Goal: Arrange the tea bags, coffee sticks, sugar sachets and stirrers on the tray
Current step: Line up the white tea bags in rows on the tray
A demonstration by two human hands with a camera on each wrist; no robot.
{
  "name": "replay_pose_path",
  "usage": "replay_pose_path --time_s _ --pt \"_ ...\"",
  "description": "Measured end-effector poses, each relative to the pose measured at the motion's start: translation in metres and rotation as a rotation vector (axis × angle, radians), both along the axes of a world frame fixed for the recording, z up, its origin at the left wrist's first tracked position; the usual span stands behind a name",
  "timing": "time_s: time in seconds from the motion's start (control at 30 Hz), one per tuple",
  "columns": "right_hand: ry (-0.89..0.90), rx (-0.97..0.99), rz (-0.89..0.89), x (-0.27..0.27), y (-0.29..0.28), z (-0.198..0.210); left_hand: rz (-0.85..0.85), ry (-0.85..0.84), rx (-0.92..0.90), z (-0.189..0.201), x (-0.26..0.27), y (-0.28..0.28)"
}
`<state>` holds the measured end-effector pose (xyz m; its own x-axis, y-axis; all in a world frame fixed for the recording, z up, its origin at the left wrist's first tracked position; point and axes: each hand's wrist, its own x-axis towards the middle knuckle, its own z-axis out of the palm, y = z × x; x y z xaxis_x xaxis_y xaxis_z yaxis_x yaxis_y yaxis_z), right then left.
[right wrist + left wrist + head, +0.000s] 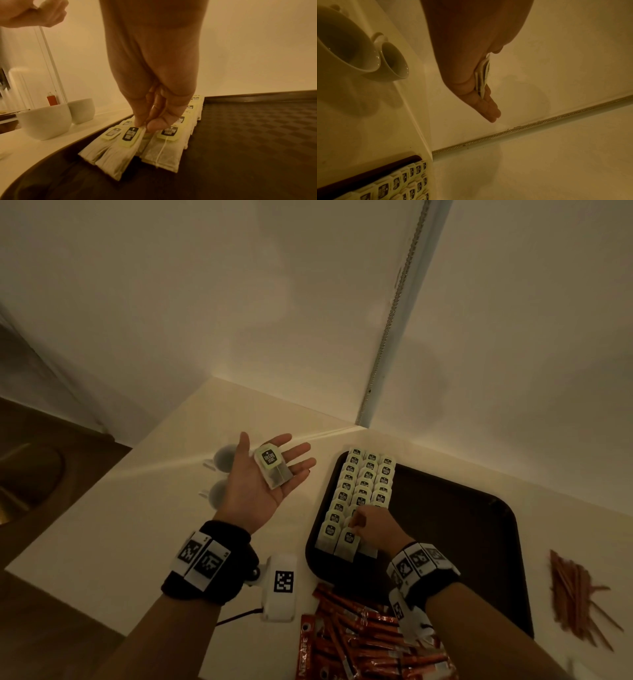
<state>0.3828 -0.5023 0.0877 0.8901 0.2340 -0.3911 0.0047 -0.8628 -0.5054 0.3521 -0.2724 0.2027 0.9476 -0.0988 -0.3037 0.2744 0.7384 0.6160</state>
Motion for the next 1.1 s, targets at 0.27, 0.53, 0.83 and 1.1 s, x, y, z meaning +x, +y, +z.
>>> replay_pose_path --time_s 0.27,0.53,0.83,1.1 --pt "-0.582 0.55 0.046 0.017 0.052 0.129 -0.162 -0.037 0.198 0.01 0.01 -0.014" --pt "-0.747 0.41 0.314 0.022 0.07 0.201 -0.095 -0.344 0.409 0.025 0.014 -0.024" --pt "-0.746 0.258 0.353 0.016 0.066 0.265 0.098 -0.491 0.456 0.028 0.008 -0.031" --pt "-0.602 0.147 0.243 0.022 0.074 0.272 -0.062 -0.282 0.025 0.035 -0.004 -0.045"
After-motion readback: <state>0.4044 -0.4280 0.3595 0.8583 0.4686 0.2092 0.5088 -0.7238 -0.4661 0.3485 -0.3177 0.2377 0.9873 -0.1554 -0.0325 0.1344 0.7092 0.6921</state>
